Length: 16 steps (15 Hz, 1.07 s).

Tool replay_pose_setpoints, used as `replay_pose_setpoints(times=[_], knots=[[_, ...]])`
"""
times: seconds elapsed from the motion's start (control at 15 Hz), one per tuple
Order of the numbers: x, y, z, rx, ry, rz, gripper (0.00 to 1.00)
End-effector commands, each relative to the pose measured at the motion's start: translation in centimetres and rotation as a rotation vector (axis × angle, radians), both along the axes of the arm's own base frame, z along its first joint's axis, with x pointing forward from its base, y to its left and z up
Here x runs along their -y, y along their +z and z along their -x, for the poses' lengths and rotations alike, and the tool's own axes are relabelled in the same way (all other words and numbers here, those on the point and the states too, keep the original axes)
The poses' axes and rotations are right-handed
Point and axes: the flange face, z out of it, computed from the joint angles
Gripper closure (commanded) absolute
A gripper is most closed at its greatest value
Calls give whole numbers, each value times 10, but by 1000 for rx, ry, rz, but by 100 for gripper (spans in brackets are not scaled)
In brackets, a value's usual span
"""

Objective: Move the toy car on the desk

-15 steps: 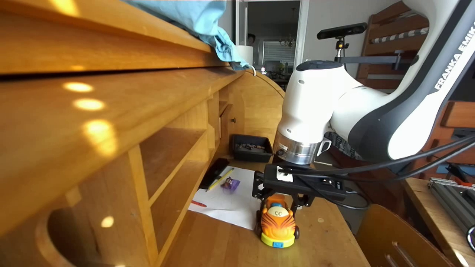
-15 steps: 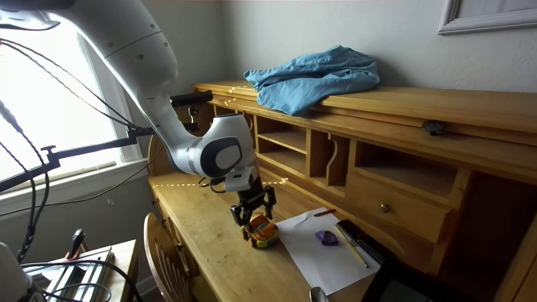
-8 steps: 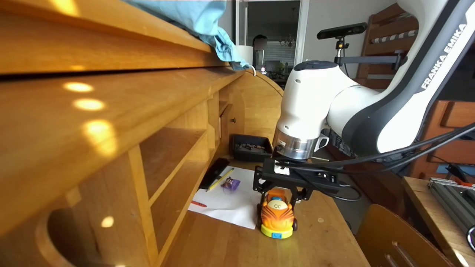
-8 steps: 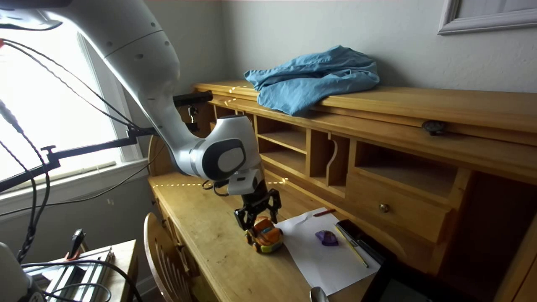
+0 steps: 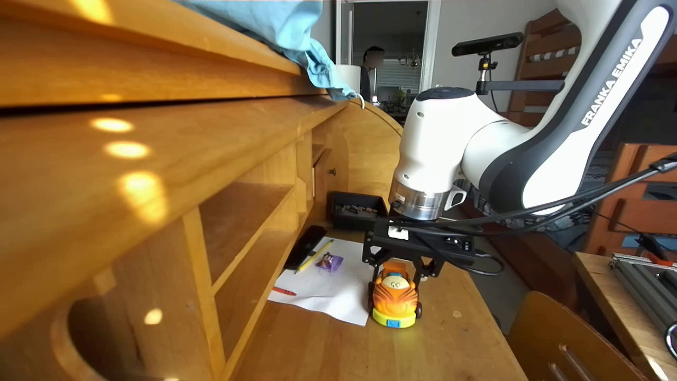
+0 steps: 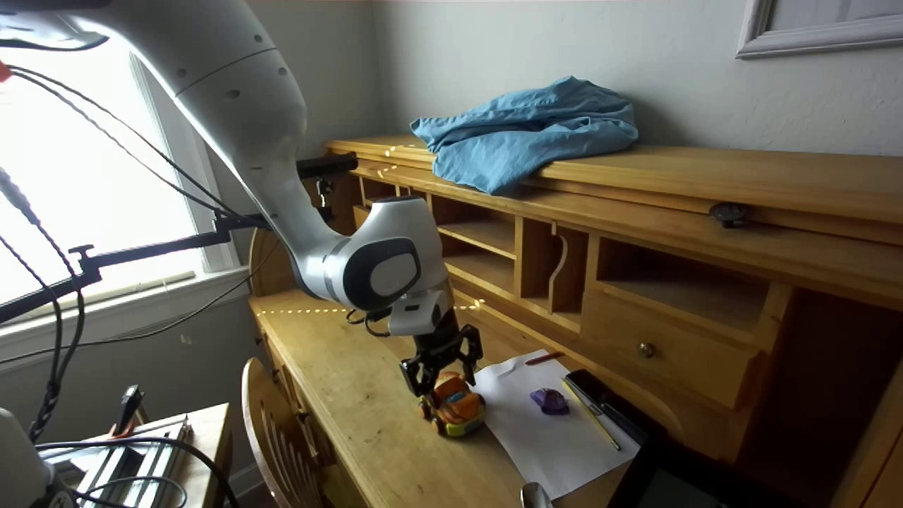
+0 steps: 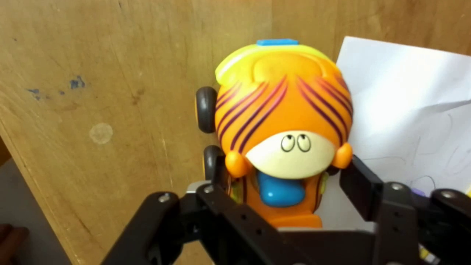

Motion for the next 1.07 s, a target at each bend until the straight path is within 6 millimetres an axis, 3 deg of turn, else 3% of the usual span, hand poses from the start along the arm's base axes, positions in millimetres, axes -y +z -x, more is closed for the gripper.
replay_pose_setpoints(times=[0.0, 0.53, 0.6, 0.73, 1.0], knots=[[10, -7, 1, -11, -8, 8, 48], [5, -5, 0, -17, 4, 3, 48], [4, -4, 0, -14, 6, 3, 6], [3, -3, 3, -16, 1, 9, 0], [1, 1, 8, -22, -10, 18, 0]])
